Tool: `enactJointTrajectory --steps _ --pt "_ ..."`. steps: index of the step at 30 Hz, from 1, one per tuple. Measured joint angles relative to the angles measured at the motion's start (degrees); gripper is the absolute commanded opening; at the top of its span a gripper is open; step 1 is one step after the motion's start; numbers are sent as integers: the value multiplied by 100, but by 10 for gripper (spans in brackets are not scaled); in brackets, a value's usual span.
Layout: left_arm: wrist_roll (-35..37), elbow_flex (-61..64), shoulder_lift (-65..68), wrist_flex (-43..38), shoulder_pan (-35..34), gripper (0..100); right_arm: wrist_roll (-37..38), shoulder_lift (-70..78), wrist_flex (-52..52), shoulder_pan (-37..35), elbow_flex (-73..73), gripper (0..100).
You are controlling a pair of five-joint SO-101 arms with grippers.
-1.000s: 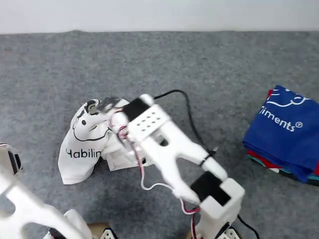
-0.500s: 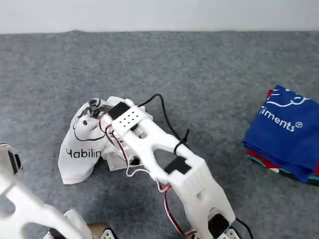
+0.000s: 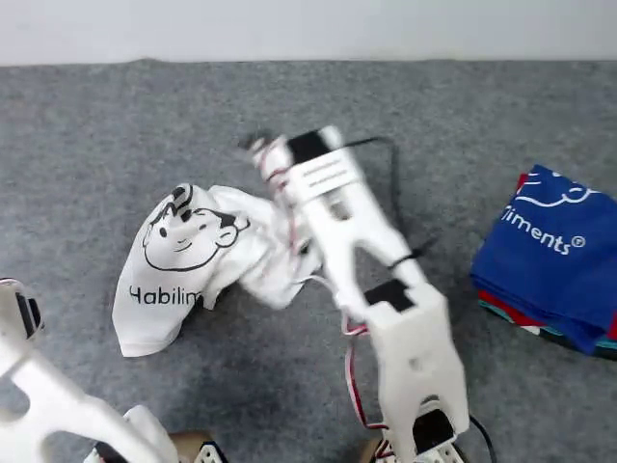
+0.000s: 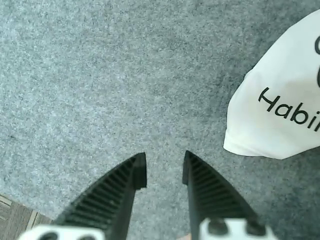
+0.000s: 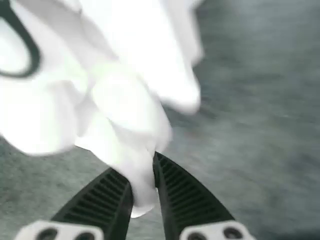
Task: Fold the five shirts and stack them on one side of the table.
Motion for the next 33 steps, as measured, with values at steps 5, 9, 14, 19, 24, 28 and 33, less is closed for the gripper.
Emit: enactJointTrajectory --steps 5,9,14,19,24,28,33 --pt "0 9 0 0 360 130 686 -1248 0 782 0 10" --pt "0 26 0 0 1152 130 1011 -1978 -79 1415 0 10" --pt "-18 229 0 0 2620 130 1240 -2400 -290 1969 0 10" --pt "-18 932 211 -114 4316 130 1248 -2400 -290 2092 0 10" --pt "-9 1292 1424 -501 4791 130 1248 -2400 -264 2127 0 10" --pt "-229 1292 2734 -888 4835 124 1248 -2400 -88 2110 0 10" --pt "-475 1213 4009 -1407 4818 52 1248 -2400 -18 2207 0 10"
